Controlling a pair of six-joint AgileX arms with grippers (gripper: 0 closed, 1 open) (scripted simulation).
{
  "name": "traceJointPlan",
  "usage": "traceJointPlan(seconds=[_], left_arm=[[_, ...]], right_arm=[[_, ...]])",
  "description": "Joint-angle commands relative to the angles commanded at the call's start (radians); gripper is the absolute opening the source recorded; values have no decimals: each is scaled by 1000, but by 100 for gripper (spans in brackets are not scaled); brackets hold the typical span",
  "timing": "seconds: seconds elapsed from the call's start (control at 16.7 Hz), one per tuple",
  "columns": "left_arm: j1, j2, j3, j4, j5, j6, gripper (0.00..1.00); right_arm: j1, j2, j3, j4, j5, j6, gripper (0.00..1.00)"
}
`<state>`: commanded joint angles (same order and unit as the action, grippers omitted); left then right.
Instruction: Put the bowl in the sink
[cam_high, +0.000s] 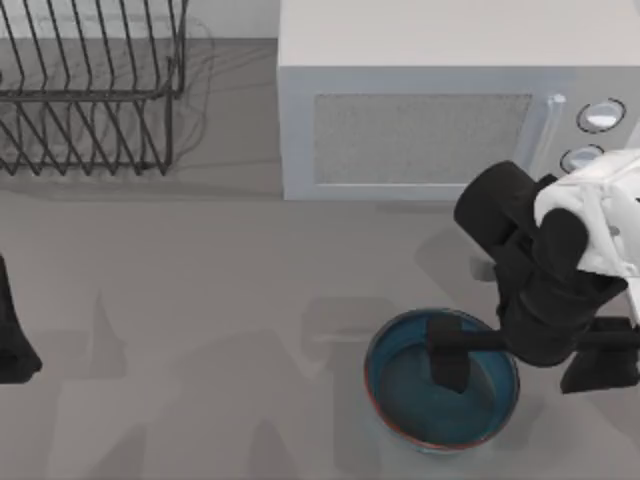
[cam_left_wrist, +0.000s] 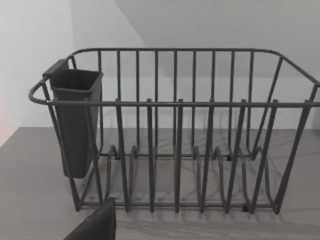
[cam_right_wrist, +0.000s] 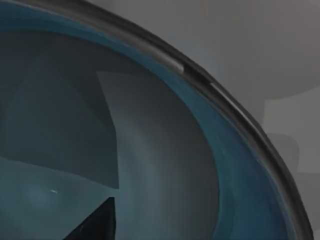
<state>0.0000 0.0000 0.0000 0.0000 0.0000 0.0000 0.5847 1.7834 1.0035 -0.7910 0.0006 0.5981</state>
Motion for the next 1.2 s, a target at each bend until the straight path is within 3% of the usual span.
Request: traceJointPlan(seconds=[0.06,0.84,1.2], left_arm=[[0,0,0,0,0,0,100],[0,0,0,0,0,0,100],[0,0,0,0,0,0,100]], right_arm=[[0,0,0,0,0,0,100],[0,0,0,0,0,0,2],[0,0,0,0,0,0,0]])
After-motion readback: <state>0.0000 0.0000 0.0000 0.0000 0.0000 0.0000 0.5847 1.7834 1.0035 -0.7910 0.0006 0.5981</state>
